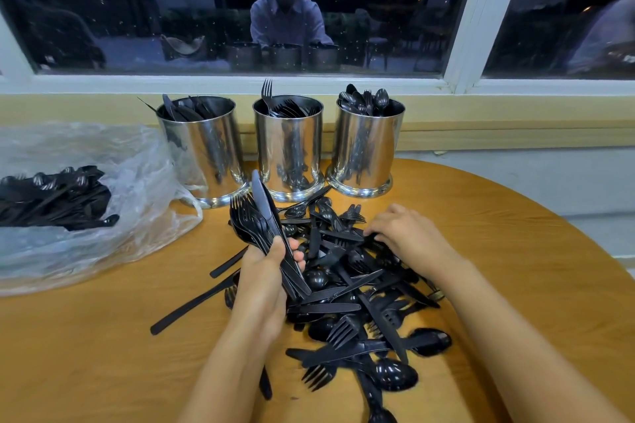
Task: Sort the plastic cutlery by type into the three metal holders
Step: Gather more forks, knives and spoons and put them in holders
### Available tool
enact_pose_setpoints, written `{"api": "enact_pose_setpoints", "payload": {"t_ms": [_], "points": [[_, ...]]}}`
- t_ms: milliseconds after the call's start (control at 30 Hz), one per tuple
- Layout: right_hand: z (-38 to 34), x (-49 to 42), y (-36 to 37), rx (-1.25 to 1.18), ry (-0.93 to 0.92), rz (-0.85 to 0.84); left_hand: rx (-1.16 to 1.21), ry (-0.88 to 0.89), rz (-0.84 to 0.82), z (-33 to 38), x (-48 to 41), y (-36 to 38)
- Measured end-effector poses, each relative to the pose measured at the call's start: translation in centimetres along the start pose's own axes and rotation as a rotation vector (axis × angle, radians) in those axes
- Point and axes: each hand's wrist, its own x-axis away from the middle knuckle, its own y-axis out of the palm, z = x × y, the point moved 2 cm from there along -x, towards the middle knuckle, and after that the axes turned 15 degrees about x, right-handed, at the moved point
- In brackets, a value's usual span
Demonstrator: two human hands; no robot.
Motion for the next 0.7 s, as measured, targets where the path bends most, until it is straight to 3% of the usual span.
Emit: {"api": "enact_pose_setpoints", "payload": {"t_ms": [133, 267, 400, 467, 700], "points": [[-0.2, 1.1, -1.1, -0.046, 0.059, 0.211, 0.006, -0.006, -0.003, -0.3, -0.4, -0.2], [-1.6, 1.4, -3.1, -0.348, 0.301, 0.281, 0.016, 0.005, -0.023, -0.3, -0.5, 0.0], [-5.8, 2.0, -4.5, -0.984, 0.484, 0.212, 0.03, -0.024, -0.032, -0.5, -0.3, 0.1], [-7.7, 2.5, -4.7, -1.169, 0.505, 0.15, 0.039, -0.049, -0.038, -0.6, -0.3, 0.1], [-9.4, 3.2, -3.7, -1.206, 0.438, 0.073, 0.053, -0.083, -0.076, -0.9, -0.2, 0.4]]}}
